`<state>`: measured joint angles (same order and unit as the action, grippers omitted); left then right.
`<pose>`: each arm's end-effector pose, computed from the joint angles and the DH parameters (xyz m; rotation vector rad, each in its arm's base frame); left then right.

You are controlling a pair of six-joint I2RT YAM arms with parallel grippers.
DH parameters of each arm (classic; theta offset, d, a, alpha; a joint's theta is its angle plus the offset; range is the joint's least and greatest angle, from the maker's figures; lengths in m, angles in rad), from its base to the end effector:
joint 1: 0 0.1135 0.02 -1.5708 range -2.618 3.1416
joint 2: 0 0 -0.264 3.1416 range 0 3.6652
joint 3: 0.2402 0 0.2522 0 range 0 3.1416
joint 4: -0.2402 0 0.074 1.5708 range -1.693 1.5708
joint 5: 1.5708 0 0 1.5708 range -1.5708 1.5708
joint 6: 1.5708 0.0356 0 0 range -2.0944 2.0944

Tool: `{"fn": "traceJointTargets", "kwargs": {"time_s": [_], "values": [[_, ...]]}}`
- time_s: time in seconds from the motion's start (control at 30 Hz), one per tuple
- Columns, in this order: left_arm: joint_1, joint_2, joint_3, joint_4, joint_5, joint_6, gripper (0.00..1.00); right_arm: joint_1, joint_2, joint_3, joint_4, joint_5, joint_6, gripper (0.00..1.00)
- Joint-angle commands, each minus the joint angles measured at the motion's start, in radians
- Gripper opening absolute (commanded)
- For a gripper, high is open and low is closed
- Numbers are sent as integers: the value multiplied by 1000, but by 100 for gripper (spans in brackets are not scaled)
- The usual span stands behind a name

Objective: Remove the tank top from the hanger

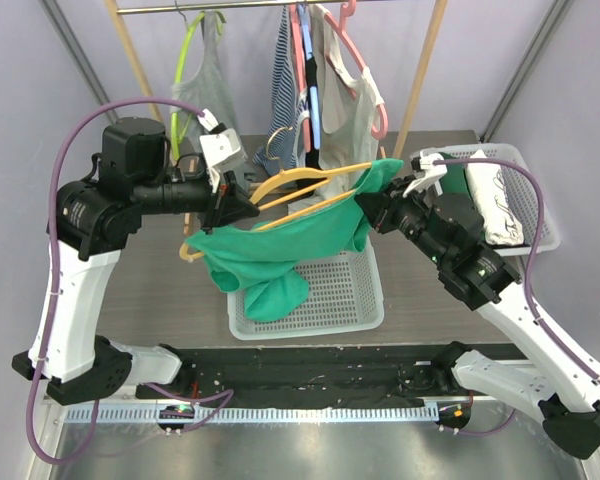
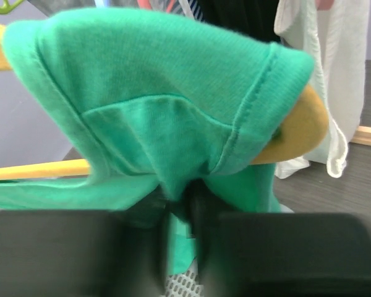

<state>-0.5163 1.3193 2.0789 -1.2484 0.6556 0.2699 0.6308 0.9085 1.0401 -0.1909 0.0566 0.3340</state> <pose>0.1466 -0.1082 0.5334 1.1474 1.6965 -0.8254 0.1643 0.1175 0.4068 -0.2034 1.6631 0.6902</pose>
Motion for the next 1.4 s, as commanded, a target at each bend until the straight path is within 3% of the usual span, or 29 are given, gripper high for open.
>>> {"fn": "traceJointTargets", "kwargs": {"time_s": [0.0,0.17,0.4,0.53,0.63,0.87,0.97,1.0,1.07,1.1,1.13,1.2,1.37], "values": [[-7,-23,-6,52,16,9,0,0,-45,46,50,-12,16,5],[-8,-25,-19,47,-33,34,0,-5,-123,51,-25,20,33,1],[-14,-40,-49,9,-76,103,0,-5,-215,50,-57,346,63,1],[-33,-35,-55,-31,-96,130,0,-6,-215,60,-50,443,82,1],[-68,-28,-72,-69,-148,166,0,-6,-200,83,-42,431,89,1],[-106,-26,-109,-63,-250,204,0,-6,-177,112,-32,218,88,1],[-106,-26,-108,-54,-269,209,0,-5,-189,92,-38,178,79,11],[-106,-26,-106,-52,-269,209,0,-6,-191,78,-42,173,77,27],[-106,-22,-97,-52,-271,209,0,-5,-194,67,-70,178,76,43],[-108,-20,-92,-57,-271,212,0,-6,-194,61,-82,181,76,56],[-108,-20,-91,-57,-271,213,0,-5,-194,60,-91,184,74,61],[-108,-15,-82,-62,-271,216,0,-6,-200,54,-119,189,73,65],[-110,-6,-60,-59,-263,213,0,-5,-223,46,-134,201,66,65]]}}
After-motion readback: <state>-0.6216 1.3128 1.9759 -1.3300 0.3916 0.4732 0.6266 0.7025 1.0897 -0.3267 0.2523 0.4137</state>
